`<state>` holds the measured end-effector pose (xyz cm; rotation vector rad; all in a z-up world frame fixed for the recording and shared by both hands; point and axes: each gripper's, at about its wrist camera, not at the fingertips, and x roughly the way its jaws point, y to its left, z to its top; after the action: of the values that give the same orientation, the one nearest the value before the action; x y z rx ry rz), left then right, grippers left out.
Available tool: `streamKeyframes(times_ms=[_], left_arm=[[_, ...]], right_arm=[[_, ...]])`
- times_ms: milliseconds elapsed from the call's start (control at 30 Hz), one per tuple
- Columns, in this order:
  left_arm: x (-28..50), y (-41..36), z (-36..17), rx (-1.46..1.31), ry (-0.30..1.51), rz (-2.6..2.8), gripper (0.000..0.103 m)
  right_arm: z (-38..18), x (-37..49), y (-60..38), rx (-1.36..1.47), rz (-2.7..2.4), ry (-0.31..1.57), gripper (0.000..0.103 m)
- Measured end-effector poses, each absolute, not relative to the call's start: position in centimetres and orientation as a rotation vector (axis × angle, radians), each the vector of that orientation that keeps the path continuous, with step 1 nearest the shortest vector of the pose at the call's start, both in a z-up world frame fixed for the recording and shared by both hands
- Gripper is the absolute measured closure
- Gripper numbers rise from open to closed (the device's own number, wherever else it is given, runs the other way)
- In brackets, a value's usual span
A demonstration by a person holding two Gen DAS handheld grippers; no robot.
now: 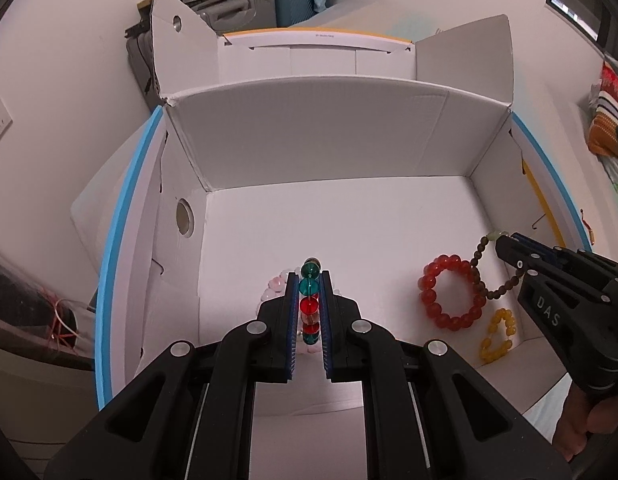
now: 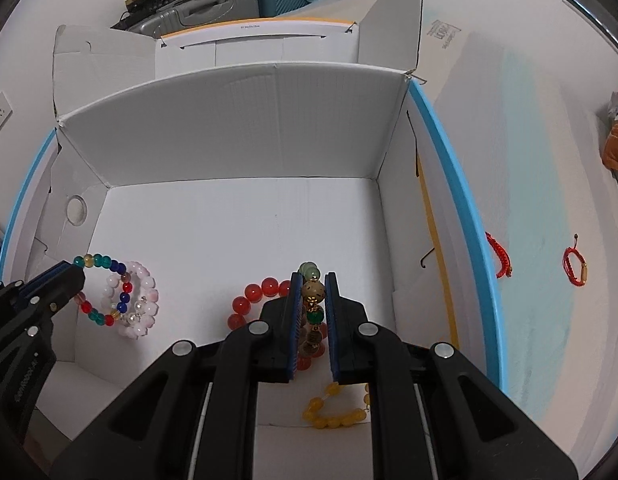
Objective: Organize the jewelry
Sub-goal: 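Open both tools to drop the bead bracelets into the box, then move both tools back over the bed toward the red string bracelets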
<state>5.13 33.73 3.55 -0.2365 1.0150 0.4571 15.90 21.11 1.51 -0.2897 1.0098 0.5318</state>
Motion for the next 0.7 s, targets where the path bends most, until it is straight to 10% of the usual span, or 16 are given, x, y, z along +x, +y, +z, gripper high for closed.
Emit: streamKeyframes(times_ms=[133,200,433,700], left_arm=[[4.9,33.8,3.9,-0.251,1.007,0.464,0.091],[4.8,33.7,4.3,-0.256,1.003,0.461,0.087],[3.8,32.9,6.7,-0.252,0.923,0.487,0.034],[4.0,29.9,9.3,-0.213,0.847,0.452,0.011]], right_arm=[[1.8,16.1,21.2,-0.28,0.54,1.008,0.088],[2.2,15.8,21.0,-0.273,0.547,0.993,0.07],[5.1,14.9,19.6,-0.235,0.544,0.922,0.043],[9.1,15.1,15.6,-0.187,0.496,0.834,0.019]])
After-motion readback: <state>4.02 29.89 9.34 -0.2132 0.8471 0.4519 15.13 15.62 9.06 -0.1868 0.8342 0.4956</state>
